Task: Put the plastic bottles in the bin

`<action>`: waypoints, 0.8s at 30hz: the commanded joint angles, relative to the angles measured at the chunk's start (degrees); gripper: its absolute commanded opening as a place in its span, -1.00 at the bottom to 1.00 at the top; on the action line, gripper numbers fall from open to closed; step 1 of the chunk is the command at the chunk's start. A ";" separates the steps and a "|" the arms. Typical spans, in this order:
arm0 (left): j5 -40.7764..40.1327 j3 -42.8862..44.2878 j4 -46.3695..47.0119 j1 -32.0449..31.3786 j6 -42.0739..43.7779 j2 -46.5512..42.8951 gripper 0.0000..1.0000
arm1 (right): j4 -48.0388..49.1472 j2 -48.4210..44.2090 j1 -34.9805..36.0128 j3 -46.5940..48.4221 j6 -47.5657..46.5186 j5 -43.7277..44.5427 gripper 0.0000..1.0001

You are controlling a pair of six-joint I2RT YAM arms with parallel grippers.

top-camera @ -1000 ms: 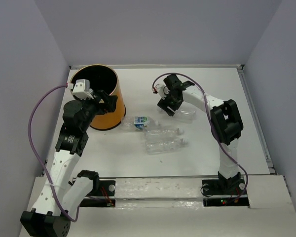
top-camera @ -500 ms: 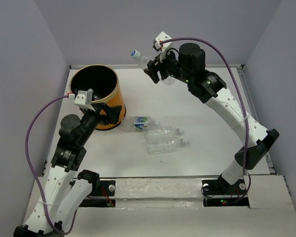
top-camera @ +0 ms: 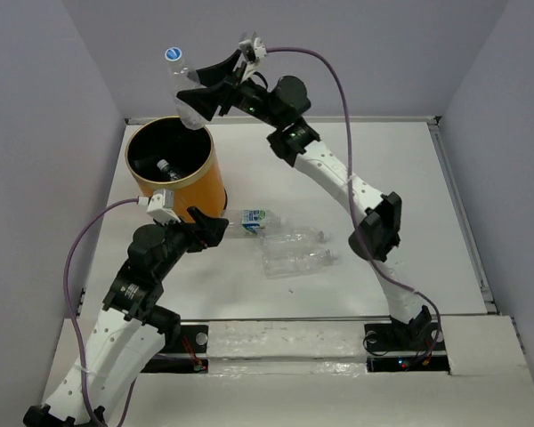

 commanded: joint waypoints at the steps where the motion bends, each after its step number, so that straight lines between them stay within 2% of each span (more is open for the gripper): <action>1: -2.51 -3.02 -0.20 -1.01 -6.91 0.04 0.98 | 6.22 8.25 3.33 11.15 8.34 -1.40 0.03; 4: -1.10 -3.55 0.77 -1.27 -6.38 1.10 0.98 | 6.76 9.85 4.65 8.36 6.85 -0.34 0.11; 5: -0.75 -3.64 1.03 -1.28 -6.12 1.36 0.98 | 7.02 9.33 5.18 6.95 6.59 0.27 0.21; 6: -0.49 -3.64 1.64 -1.19 -5.94 2.06 0.98 | 7.28 9.06 5.18 5.55 6.32 0.53 0.46; 7: -0.14 -3.82 1.91 -1.27 -5.86 2.42 0.98 | 7.46 8.62 5.18 3.36 6.32 0.80 0.60; 10: 1.44 -4.00 2.96 -1.28 -5.16 4.08 0.98 | 6.24 6.08 5.18 0.10 4.57 1.41 0.88; 14: 3.20 -3.03 4.37 -1.89 -3.14 7.51 0.98 | 4.39 -0.42 5.18 -4.82 1.06 2.20 0.96; 16: 4.25 -0.85 4.73 -2.50 -0.08 11.19 0.98 | 3.25 -3.93 5.18 -10.53 -1.58 3.17 0.99; 19: 4.79 3.46 0.96 -5.31 3.80 18.48 0.98 | 1.92 -13.06 3.96 -23.34 -3.87 3.26 0.98; 20: 3.39 6.17 -0.88 -7.67 6.16 21.37 0.98 | 1.92 -19.44 2.91 -32.52 -5.35 4.48 0.96; 23: -2.67 10.76 -3.26 -11.81 8.64 24.91 0.98 | 2.01 -29.93 0.62 -47.42 -6.33 7.21 0.90; 24: -4.25 12.07 -5.01 -13.74 10.39 27.62 0.98 | 2.01 -36.75 -1.65 -52.25 -6.07 7.83 0.88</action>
